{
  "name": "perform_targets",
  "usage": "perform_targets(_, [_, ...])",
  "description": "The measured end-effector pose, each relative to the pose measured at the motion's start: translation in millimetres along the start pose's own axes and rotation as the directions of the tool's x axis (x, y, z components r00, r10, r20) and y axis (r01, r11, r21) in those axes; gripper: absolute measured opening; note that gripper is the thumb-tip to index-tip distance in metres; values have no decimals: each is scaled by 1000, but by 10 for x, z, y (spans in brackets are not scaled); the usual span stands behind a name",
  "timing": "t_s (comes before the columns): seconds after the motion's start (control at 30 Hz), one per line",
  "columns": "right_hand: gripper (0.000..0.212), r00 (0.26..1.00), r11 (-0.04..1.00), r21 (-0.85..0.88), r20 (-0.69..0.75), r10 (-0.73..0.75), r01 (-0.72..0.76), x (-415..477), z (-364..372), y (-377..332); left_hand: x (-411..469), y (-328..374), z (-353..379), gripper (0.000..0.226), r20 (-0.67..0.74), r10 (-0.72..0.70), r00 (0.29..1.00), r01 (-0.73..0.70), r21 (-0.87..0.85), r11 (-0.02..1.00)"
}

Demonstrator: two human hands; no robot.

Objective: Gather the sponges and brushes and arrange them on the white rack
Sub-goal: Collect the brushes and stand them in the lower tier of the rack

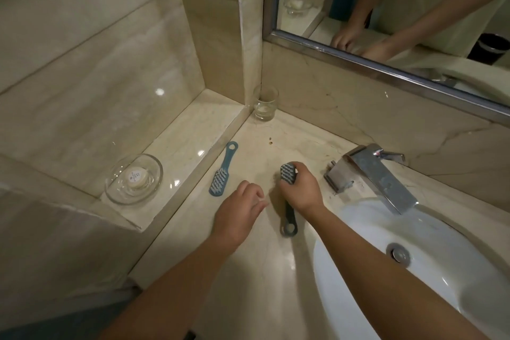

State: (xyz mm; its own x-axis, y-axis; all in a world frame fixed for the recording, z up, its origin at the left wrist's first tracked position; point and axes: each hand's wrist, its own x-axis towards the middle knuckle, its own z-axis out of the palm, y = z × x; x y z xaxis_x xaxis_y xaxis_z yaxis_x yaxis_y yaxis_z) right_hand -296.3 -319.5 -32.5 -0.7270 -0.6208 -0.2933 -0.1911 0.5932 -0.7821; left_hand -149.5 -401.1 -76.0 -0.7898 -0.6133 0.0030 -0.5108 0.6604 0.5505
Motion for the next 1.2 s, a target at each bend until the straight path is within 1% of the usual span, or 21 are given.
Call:
perform_targets(0.07, [29, 1000, 995, 99, 2, -2, 2, -165, -14, -5, -44, 91, -25, 13, -71, -91, 993, 79, -166, 983])
perform_targets(0.13, [28, 997, 967, 242, 36, 73, -79, -337, -44, -4, -61, 229, -55, 13, -99, -186, 977, 142, -341, 929])
perform_targets(0.2, [21, 985, 917, 361, 88, 148, -170, -508, -100, 19, -73, 409, -91, 10, -64, -270, 961, 192, -548, 814])
perform_targets(0.27, [4, 973, 875, 426, 112, 200, -229, -676, -203, 53, -88, 606, -122, 11, -36, -307, 951, 211, -652, 729])
perform_targets(0.33, [11, 963, 838, 475, 149, 224, -268, -841, -339, 100, -104, 814, -143, 8, -2, -329, 944, 239, -684, 689])
perform_targets(0.43, [12, 944, 782, 532, 227, 238, -325, -1082, -577, 189, -136, 1102, -114, 21, 70, -320, 945, 276, -697, 662])
perform_targets(0.5, [14, 940, 762, 552, 232, 251, -339, -1224, -750, 290, -180, 1292, -80, 26, 107, -304, 946, 290, -697, 655])
perform_targets(0.63, [19, 940, 784, 518, 196, 280, -342, -1507, -1101, 537, -291, 1711, 26, 26, 133, -271, 953, 282, -718, 637])
perform_targets(0.73, [18, 941, 782, 525, 162, 296, -337, -1718, -1362, 713, -423, 2083, 115, 26, 177, -223, 959, 278, -741, 611])
perform_targets(0.83, [16, 943, 755, 577, 95, 318, -312, -1934, -1654, 921, -586, 2471, 224, 30, 250, -175, 952, 305, -776, 552])
perform_targets(0.93, [13, 932, 706, 643, 35, 360, -297, -2174, -1963, 1174, -749, 2872, 377, 30, 337, -122, 934, 353, -809, 469])
perform_targets(1.0, [13, 920, 668, 689, -6, 392, -281, -2333, -2165, 1354, -866, 3136, 505, 29, 394, -84, 915, 389, -809, 441])
perform_targets(1.1, [12, 904, 629, 737, -58, 423, -247, -2564, -2468, 1609, -1068, 3497, 746, 33, 450, -60, 891, 420, -765, 488])
perform_targets(1.2, [10, 888, 625, 746, -105, 449, -228, -2781, -2739, 1860, -1280, 3815, 998, 30, 469, -40, 882, 409, -723, 557])
